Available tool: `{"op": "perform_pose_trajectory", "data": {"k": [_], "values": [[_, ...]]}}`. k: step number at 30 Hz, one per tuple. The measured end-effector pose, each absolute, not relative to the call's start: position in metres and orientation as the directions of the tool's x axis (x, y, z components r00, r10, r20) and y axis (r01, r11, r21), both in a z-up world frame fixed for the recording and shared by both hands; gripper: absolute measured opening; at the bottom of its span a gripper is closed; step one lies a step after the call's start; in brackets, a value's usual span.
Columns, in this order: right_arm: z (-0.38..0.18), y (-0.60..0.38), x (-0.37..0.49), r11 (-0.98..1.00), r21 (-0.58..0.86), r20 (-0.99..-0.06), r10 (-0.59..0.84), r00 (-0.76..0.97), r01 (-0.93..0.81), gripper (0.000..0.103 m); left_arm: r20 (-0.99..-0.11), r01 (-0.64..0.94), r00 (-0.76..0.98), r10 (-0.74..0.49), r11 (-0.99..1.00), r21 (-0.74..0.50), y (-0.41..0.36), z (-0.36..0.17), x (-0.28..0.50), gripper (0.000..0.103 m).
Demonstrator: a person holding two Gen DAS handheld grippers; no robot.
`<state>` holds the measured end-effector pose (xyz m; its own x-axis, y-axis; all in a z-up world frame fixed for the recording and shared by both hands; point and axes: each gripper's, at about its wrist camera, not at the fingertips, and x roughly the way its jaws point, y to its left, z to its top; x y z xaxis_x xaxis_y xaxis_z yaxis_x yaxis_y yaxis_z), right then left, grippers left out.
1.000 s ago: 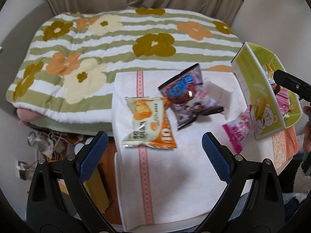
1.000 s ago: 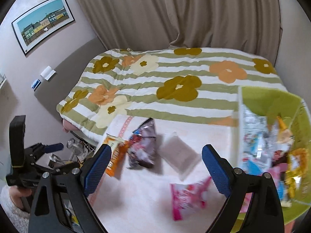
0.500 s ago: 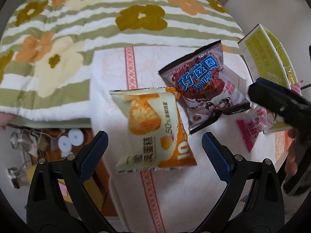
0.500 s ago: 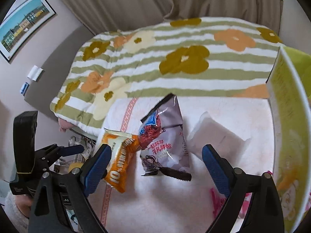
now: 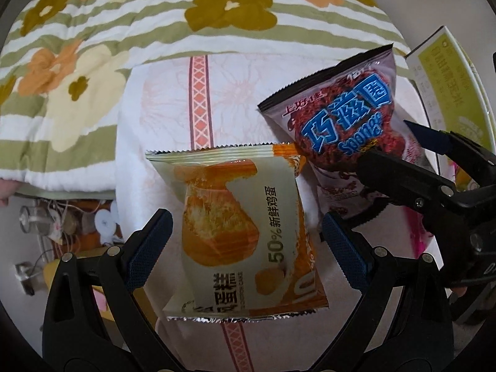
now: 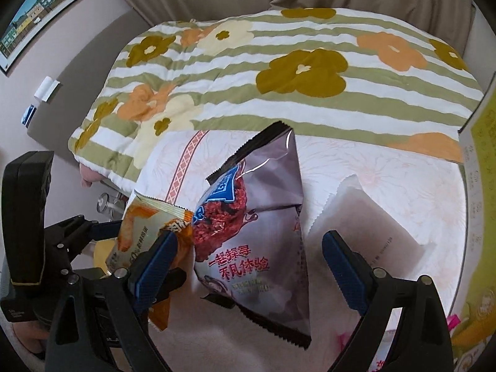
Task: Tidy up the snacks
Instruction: 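Grasp the orange-and-white cake packet with the left tool while the right tool grasps the purple Spongy bag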
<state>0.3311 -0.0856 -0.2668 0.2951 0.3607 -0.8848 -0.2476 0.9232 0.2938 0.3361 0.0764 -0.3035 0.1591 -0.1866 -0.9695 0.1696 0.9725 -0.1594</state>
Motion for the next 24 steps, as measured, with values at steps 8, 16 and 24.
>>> {"op": "perform_pose_trajectory", "data": {"k": [8, 16, 24], "values": [[-0.274, -0.081, 0.336, 0.915, 0.291, -0.89, 0.366, 0.273, -0.279, 0.093, -0.97, 0.162, 0.151, -0.19, 0.973, -0.166, 0.078, -0.31, 0.336, 0.068], [-0.277, -0.073, 0.338, 0.909, 0.279, -0.895, 0.364, 0.26, -0.31, 0.093, -0.966, 0.149, 0.168, -0.196, 0.974, -0.171, 0.086, -0.306, 0.333, 0.063], [-0.279, -0.071, 0.335, 0.917, 0.252, -0.908, 0.334, 0.251, -0.309, 0.062, -0.964, 0.124, 0.177, -0.198, 0.976, -0.177, 0.092, -0.303, 0.331, 0.063]]}}
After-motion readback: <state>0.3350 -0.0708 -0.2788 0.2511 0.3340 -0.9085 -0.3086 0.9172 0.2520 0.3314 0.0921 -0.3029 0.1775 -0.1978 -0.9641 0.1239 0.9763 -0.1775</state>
